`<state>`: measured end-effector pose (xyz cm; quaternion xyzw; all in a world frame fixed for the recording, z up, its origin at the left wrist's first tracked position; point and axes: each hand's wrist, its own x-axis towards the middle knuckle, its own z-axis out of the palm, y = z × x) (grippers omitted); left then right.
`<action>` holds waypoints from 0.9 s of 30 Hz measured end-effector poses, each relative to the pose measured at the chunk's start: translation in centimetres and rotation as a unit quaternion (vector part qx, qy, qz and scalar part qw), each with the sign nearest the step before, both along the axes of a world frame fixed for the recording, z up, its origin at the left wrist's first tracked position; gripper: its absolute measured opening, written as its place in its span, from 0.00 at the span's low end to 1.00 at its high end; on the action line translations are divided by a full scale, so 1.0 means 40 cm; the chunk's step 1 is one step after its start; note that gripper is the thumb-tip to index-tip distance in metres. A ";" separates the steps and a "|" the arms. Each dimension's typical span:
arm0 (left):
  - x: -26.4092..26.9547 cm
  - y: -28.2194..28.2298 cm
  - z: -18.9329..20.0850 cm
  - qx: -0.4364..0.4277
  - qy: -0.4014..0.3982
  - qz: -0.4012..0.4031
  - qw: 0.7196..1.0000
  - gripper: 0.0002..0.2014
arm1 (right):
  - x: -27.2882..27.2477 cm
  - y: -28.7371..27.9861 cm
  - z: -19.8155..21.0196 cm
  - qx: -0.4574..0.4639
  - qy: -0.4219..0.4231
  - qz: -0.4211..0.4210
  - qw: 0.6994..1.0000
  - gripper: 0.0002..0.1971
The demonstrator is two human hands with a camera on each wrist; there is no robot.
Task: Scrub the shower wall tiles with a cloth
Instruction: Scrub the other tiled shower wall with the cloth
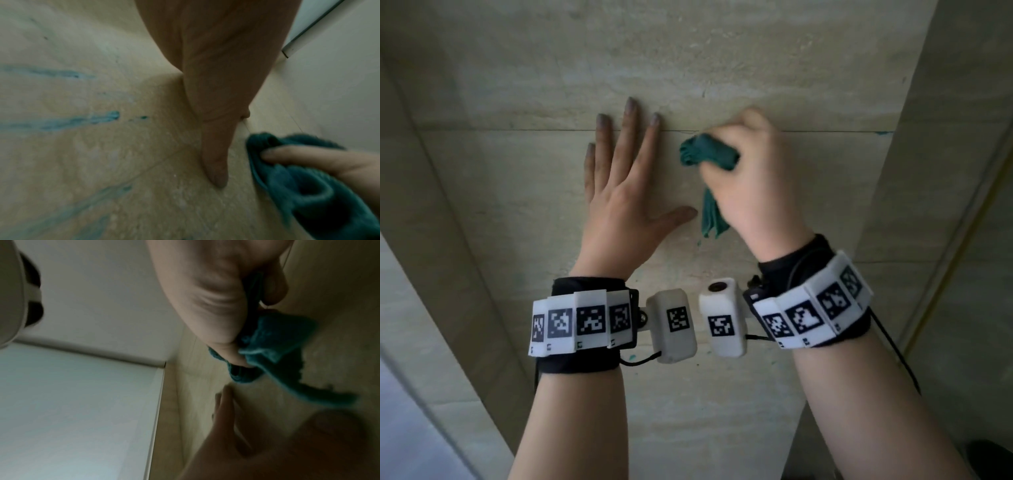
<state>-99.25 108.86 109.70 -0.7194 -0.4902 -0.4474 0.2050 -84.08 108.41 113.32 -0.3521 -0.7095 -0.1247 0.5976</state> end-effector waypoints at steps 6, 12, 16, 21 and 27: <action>0.002 0.000 -0.003 -0.004 -0.006 0.007 1.000 0.53 | 0.057 0.008 -0.010 0.021 0.087 -0.027 0.996 0.10; 0.041 -0.004 0.007 -0.016 -0.030 0.010 0.999 0.54 | 0.256 0.032 -0.051 -0.001 0.275 -0.135 0.952 0.14; 0.067 -0.001 0.001 -0.008 -0.061 0.011 0.998 0.55 | 0.272 0.030 -0.092 -0.003 0.276 -0.146 0.950 0.14; 0.106 0.003 -0.008 0.005 -0.090 0.004 0.996 0.53 | 0.173 -0.006 -0.177 -0.017 0.152 -0.114 0.982 0.10; 0.143 0.002 -0.019 0.008 -0.096 -0.007 0.995 0.50 | 0.265 0.001 -0.135 -0.003 0.212 -0.136 0.968 0.11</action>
